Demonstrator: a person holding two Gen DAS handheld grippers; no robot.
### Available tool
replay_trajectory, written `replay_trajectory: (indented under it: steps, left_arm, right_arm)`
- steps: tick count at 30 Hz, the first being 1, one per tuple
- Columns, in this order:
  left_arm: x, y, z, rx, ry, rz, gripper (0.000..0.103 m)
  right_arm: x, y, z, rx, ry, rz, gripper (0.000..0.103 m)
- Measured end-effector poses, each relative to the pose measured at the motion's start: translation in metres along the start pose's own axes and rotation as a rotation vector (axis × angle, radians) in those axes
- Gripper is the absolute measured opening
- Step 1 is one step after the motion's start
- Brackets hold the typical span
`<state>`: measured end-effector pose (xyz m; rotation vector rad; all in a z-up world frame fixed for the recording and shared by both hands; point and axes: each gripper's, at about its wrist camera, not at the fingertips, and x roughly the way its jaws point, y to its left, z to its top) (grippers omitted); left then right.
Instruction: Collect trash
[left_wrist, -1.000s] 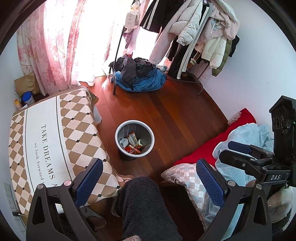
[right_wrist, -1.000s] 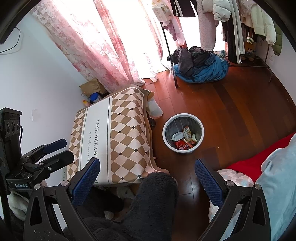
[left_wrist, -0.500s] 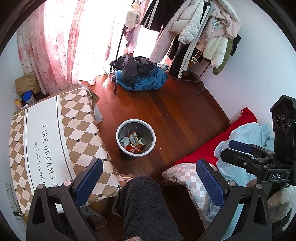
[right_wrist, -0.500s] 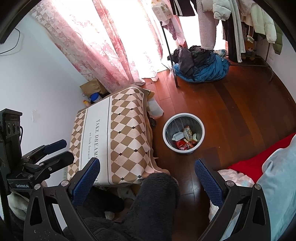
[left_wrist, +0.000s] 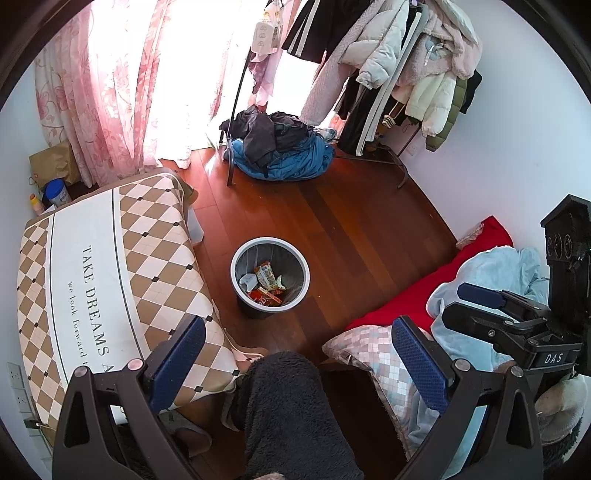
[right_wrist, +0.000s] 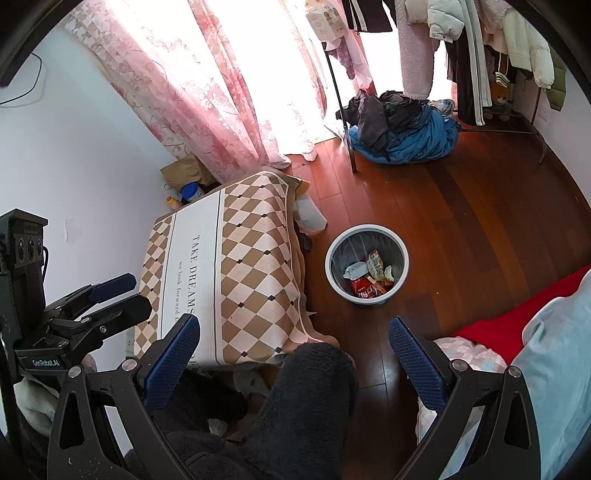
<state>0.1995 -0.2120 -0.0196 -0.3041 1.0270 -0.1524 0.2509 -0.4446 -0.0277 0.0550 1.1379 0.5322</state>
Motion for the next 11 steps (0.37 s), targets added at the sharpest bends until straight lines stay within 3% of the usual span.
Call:
replay_trajectory:
  steps: [11]
  left_arm:
    - [-0.0019, -0.0017, -0.0032, -0.011, -0.015, -0.016, 0.103]
  right_arm:
    - [0.0024, 0.0016, -0.0026, -0.006, 0.008, 0.004, 0.103]
